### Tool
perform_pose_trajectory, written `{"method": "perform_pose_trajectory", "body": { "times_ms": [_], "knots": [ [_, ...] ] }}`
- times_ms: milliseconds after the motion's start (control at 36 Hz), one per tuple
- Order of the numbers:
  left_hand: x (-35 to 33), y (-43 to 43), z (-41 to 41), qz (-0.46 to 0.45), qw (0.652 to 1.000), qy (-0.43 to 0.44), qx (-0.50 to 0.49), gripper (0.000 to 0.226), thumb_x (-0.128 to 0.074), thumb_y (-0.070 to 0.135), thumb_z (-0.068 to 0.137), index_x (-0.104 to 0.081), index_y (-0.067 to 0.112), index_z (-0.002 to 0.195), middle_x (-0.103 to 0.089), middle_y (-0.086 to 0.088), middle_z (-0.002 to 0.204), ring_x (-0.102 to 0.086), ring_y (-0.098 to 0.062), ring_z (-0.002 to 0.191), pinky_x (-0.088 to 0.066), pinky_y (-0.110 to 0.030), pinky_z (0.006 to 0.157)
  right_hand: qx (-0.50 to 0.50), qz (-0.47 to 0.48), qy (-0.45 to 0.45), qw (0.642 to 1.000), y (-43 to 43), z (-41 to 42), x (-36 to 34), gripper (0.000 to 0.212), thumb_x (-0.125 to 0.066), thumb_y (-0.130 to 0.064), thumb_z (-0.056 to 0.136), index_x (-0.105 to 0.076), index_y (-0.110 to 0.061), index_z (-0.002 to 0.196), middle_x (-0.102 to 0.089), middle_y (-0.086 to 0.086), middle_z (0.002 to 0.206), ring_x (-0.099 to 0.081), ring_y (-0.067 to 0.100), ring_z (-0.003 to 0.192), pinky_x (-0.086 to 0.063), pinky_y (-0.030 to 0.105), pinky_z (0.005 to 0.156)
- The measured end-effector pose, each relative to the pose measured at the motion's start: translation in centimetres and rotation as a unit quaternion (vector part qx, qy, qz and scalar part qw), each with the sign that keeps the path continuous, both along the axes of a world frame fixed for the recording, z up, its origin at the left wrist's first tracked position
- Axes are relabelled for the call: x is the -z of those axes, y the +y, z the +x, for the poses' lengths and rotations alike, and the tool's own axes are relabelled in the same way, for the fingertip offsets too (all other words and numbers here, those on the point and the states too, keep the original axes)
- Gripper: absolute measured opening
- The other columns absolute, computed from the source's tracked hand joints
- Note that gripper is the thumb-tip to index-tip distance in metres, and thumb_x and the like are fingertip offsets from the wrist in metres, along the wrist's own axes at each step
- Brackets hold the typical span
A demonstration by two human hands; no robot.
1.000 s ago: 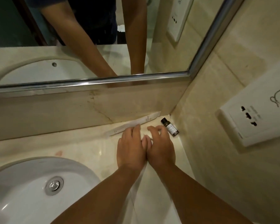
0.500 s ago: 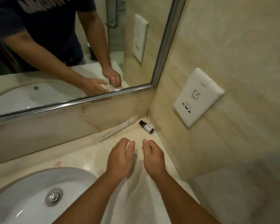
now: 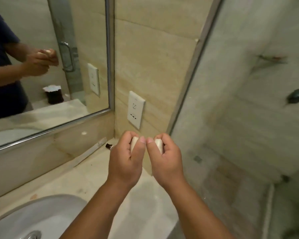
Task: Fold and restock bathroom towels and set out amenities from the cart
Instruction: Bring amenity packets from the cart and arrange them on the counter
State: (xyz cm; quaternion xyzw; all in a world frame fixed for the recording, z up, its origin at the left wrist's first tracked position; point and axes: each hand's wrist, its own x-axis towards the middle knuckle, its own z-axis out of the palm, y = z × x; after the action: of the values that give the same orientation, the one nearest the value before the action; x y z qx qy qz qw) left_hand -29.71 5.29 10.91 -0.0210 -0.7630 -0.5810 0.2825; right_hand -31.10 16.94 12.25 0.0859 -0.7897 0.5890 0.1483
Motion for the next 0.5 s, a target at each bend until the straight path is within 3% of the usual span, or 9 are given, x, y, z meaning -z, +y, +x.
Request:
{"method": "perform_pose_trajectory", "body": {
  "times_ms": [167, 250, 389, 500],
  "knots": [
    [-3.7, 6.8, 7.8, -0.033, 0.995, 0.052, 0.079, 0.034, -0.045, 0.057, 0.093, -0.053, 0.025, 0.083, -0.059, 0.009, 0.068, -0.055, -0.013, 0.058, -0.039, -0.026, 0.048, 0.080, -0.001, 0.066, 0.995, 7.0, 9.5, -3.7, 0.043, -0.055, -0.054, 0.083, -0.044, -0.014, 0.074, -0.041, -0.009, 0.061, -0.038, 0.008, 0.057, -0.037, 0.037, 0.053],
    [-5.2, 10.9, 12.2, -0.050, 0.988, 0.077, 0.123, 0.038, -0.045, 0.058, 0.092, -0.054, 0.022, 0.084, -0.060, 0.004, 0.072, -0.056, -0.015, 0.060, -0.039, -0.029, 0.048, 0.142, 0.014, 0.092, 0.986, 11.1, 15.2, -5.4, 0.043, -0.055, -0.056, 0.083, -0.044, -0.016, 0.073, -0.042, -0.011, 0.059, -0.038, 0.007, 0.055, -0.036, 0.032, 0.052],
    [-8.2, 18.4, 19.1, -0.068, 0.969, 0.110, 0.209, 0.036, -0.045, 0.059, 0.092, -0.051, 0.025, 0.083, -0.058, 0.012, 0.069, -0.053, -0.009, 0.058, -0.035, -0.020, 0.050, 0.250, 0.030, 0.138, 0.958, 18.6, 25.5, -8.2, 0.037, -0.056, -0.056, 0.086, -0.044, -0.024, 0.073, -0.042, -0.013, 0.057, -0.037, 0.006, 0.053, -0.036, 0.032, 0.051],
    [-10.2, 24.7, 25.1, -0.063, 0.943, 0.140, 0.296, 0.034, -0.047, 0.057, 0.093, -0.052, 0.025, 0.085, -0.059, 0.010, 0.071, -0.054, -0.009, 0.058, -0.037, -0.022, 0.050, 0.350, 0.063, 0.152, 0.922, 24.5, 33.3, -9.7, 0.036, -0.059, -0.053, 0.089, -0.046, -0.023, 0.074, -0.045, -0.012, 0.058, -0.041, 0.007, 0.053, -0.039, 0.033, 0.051]
  ]
}}
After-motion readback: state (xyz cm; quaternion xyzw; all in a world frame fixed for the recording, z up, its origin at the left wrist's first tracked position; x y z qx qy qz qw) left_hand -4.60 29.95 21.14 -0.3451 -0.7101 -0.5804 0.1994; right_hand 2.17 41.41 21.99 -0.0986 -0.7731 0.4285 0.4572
